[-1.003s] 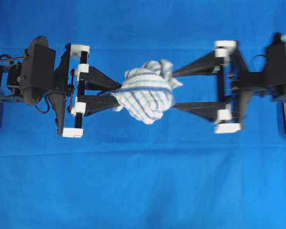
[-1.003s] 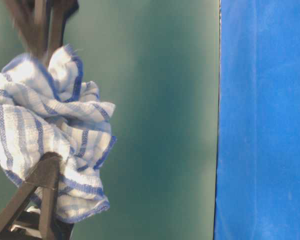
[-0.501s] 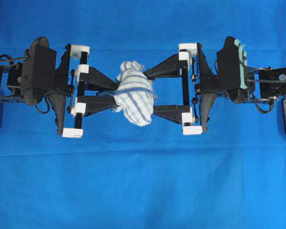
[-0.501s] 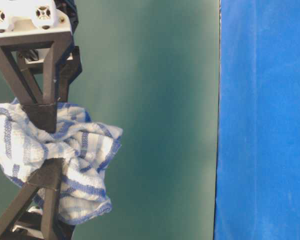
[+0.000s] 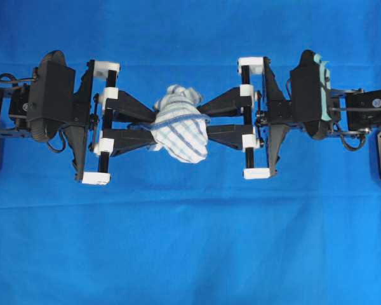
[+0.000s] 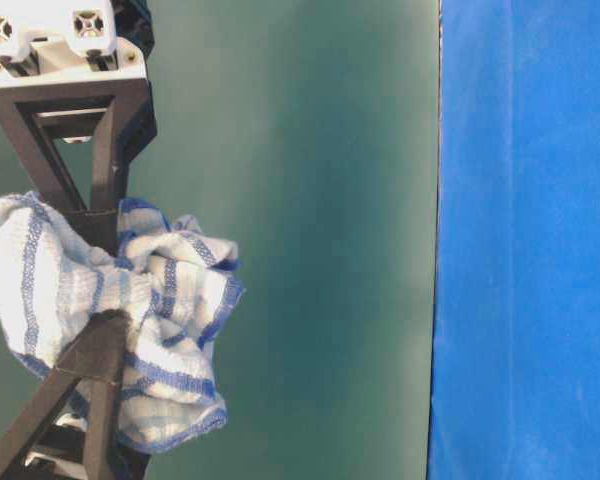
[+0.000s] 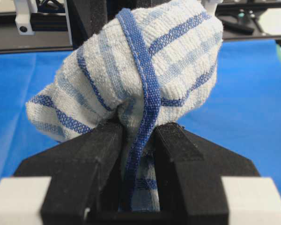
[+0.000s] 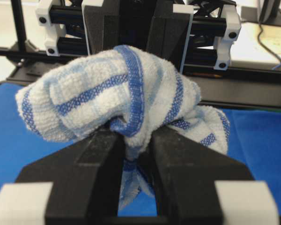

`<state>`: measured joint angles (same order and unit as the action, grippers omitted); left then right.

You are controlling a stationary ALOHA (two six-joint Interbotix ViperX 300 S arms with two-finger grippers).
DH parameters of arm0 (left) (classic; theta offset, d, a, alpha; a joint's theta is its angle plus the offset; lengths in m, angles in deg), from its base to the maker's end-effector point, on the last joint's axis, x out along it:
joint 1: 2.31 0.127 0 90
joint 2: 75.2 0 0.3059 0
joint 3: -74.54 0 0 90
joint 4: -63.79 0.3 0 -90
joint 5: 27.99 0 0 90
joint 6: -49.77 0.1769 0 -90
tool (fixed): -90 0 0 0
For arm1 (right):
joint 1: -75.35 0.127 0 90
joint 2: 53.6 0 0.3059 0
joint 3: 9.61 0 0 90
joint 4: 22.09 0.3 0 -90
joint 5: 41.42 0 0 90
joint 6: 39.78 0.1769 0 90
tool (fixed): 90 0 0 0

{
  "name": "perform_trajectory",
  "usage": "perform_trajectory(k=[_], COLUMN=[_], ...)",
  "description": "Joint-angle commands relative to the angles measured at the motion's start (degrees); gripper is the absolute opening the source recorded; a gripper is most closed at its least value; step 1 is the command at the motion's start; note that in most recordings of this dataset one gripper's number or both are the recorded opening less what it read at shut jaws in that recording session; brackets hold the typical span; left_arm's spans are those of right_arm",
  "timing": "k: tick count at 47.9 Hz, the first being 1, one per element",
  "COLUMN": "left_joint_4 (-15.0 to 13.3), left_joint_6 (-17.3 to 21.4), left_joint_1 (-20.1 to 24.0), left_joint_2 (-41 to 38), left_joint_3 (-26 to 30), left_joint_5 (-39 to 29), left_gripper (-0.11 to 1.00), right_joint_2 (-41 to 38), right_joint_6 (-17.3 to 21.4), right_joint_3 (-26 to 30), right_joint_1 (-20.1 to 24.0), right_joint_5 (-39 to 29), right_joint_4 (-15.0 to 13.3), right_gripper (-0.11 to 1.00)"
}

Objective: Hand over the towel.
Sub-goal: 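Move the right gripper in and close it on the towel, then open the left gripper and pull it back to the left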

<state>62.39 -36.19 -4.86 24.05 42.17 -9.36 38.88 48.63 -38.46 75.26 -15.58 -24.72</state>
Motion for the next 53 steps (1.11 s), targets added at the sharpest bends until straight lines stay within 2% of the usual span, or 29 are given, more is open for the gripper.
perform_trajectory(k=[1,20,29,32,34,53], left_joint_4=[0.1,0.1,0.1,0.1,0.1,0.1], left_joint_6=[0.0,-0.4,0.0,0.0,0.0,0.1], left_joint_1=[-0.2,-0.2,-0.9,-0.9,-0.9,-0.9], left_joint_2=[0.3,0.2,2.0,3.8,4.9,18.8], left_joint_3=[1.9,2.0,0.4,-0.8,-1.6,-9.2], left_joint_5=[0.4,0.4,1.1,1.3,1.6,1.5], left_gripper=[0.13,0.16,0.69,0.84,0.9,0.91], right_joint_2=[0.7,1.6,3.4,4.0,4.6,8.3], right_joint_6=[-0.1,0.3,0.5,0.6,0.7,0.9], right_joint_3=[1.5,1.0,-0.4,-1.0,-1.5,-4.1], right_joint_1=[0.1,0.2,0.4,0.4,0.4,0.7], right_joint_5=[0.0,-0.1,-0.1,-0.1,-0.1,-1.8], right_joint_4=[-0.2,-0.1,-0.2,-0.2,-0.1,-0.1], right_gripper=[0.23,0.23,0.23,0.22,0.22,0.23])
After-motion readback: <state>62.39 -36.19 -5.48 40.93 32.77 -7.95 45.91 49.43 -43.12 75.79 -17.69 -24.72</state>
